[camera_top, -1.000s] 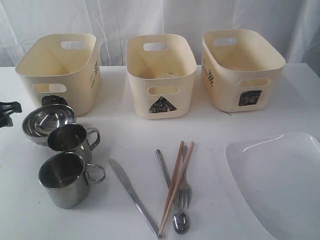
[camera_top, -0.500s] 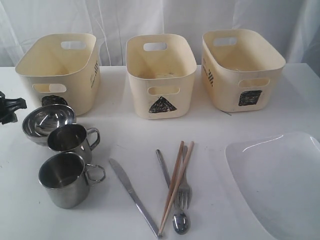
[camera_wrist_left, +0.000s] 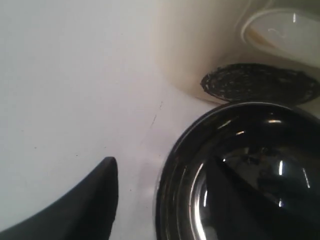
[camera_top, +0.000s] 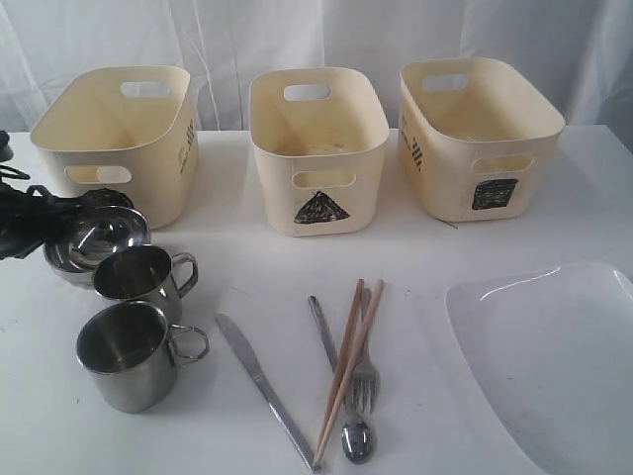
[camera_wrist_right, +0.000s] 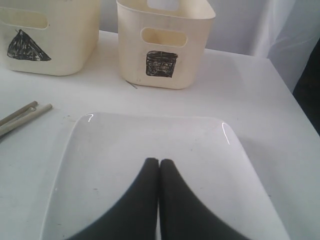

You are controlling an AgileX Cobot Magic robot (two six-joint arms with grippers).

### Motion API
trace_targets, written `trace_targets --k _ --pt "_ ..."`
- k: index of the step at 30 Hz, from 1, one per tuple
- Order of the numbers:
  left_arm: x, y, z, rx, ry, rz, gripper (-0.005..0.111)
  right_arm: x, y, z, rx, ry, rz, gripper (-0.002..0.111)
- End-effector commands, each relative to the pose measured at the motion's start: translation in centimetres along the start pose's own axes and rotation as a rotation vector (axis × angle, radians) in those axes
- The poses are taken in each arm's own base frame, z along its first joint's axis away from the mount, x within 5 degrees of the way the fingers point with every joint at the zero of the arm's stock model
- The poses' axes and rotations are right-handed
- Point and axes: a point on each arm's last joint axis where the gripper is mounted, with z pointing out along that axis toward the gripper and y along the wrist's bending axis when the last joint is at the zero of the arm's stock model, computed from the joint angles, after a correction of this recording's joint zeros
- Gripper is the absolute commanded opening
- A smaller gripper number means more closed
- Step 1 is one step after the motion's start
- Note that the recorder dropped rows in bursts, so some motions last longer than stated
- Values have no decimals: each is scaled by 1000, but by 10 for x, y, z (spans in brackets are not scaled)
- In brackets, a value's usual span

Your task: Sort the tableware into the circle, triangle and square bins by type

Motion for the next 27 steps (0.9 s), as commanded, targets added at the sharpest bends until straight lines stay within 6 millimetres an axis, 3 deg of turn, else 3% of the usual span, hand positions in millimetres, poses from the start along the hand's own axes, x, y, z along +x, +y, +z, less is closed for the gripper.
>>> trace_targets --k 1,8,10,13,15,21,24,27 --pt "5 -1 9 -2 18 28 56 0 0 0 6 -8 -4 0" --pt "15 2 23 -14 58 28 52 0 0 0 6 -8 -4 0" --pt "13 1 21 -13 55 28 37 0 0 0 6 -8 -4 0" --pt "4 3 10 -11 16 23 3 0 0 0 6 -8 -4 0" --pt "-4 7 1 -14 -18 44 0 0 0 0 6 -8 -4 0" --pt "-20 29 -50 -67 14 60 0 0 0 0 6 -8 -4 0" --pt "-19 30 -87 -74 87 147 0 0 0 0 6 -8 -4 0" --pt "-24 24 -124 -57 26 232 0 0 0 0 6 -8 -4 0"
